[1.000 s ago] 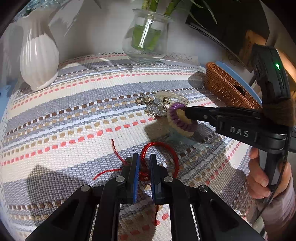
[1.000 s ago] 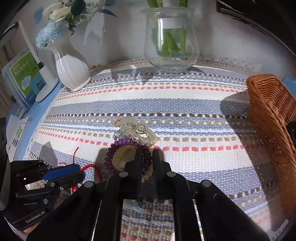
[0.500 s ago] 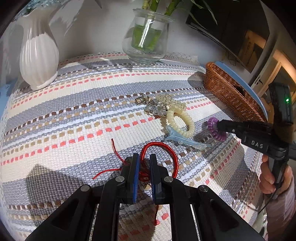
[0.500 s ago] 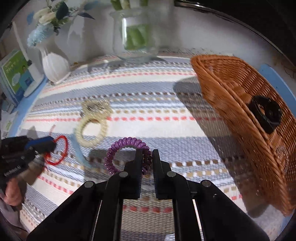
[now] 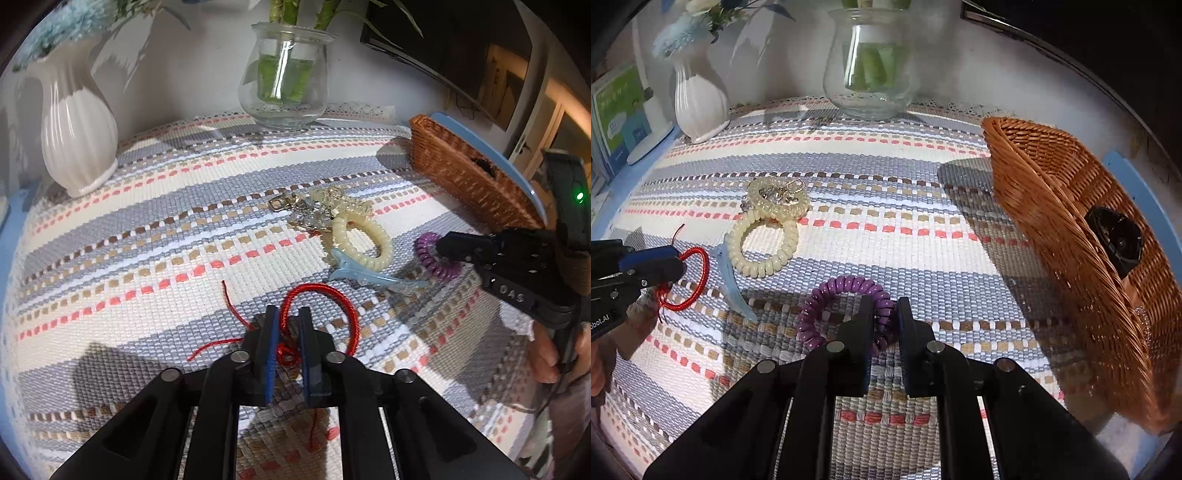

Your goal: Organize jewelry

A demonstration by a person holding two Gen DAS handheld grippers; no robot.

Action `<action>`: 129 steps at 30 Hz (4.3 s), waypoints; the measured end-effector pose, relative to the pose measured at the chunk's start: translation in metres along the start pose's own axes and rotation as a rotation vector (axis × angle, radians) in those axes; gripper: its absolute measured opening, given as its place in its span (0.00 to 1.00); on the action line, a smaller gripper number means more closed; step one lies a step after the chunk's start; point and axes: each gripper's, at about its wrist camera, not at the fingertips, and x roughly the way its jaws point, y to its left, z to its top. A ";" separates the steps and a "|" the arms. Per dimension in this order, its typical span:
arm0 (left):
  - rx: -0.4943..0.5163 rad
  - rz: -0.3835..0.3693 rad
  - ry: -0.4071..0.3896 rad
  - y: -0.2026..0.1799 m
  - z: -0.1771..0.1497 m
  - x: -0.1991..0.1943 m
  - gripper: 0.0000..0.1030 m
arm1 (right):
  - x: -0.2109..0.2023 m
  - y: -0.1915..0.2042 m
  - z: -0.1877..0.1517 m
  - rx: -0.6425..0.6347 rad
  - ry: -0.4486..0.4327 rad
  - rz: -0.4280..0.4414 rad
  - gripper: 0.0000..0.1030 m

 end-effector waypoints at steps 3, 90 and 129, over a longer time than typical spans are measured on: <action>0.002 -0.016 -0.001 0.000 0.000 -0.001 0.05 | -0.003 -0.001 -0.002 0.023 0.001 0.035 0.12; 0.306 -0.323 -0.054 -0.239 0.178 0.058 0.03 | -0.091 -0.258 -0.030 0.558 -0.129 0.011 0.12; -0.158 -0.178 -0.226 0.008 0.054 -0.085 0.48 | -0.087 -0.054 0.009 0.268 -0.212 0.192 0.39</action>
